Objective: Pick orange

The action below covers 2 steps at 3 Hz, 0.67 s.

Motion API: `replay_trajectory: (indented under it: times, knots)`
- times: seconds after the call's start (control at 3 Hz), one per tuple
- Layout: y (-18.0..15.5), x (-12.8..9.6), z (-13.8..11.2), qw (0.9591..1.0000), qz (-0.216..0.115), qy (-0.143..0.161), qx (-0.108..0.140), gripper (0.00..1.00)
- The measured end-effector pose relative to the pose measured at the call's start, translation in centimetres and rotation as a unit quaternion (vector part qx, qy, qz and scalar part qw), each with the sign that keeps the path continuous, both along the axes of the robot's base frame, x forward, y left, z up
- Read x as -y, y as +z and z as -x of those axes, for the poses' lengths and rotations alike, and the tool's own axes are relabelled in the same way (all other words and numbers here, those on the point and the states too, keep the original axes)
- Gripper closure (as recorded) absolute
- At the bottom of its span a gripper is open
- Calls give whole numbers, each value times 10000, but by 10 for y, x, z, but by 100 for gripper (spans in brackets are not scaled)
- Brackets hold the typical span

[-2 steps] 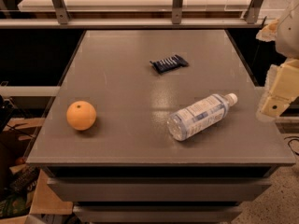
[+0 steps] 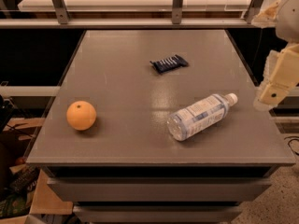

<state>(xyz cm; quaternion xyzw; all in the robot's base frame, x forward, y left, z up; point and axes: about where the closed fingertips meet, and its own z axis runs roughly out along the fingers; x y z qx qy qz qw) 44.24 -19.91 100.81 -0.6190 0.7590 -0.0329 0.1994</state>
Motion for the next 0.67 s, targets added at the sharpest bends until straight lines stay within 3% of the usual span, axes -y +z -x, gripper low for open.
replay_trajectory:
  times: [0.33,0.67]
  knots:
    - [31,-36,-4,9978,-206,582,255,0]
    - [55,-87,-5,9899,-357,1311,405,0]
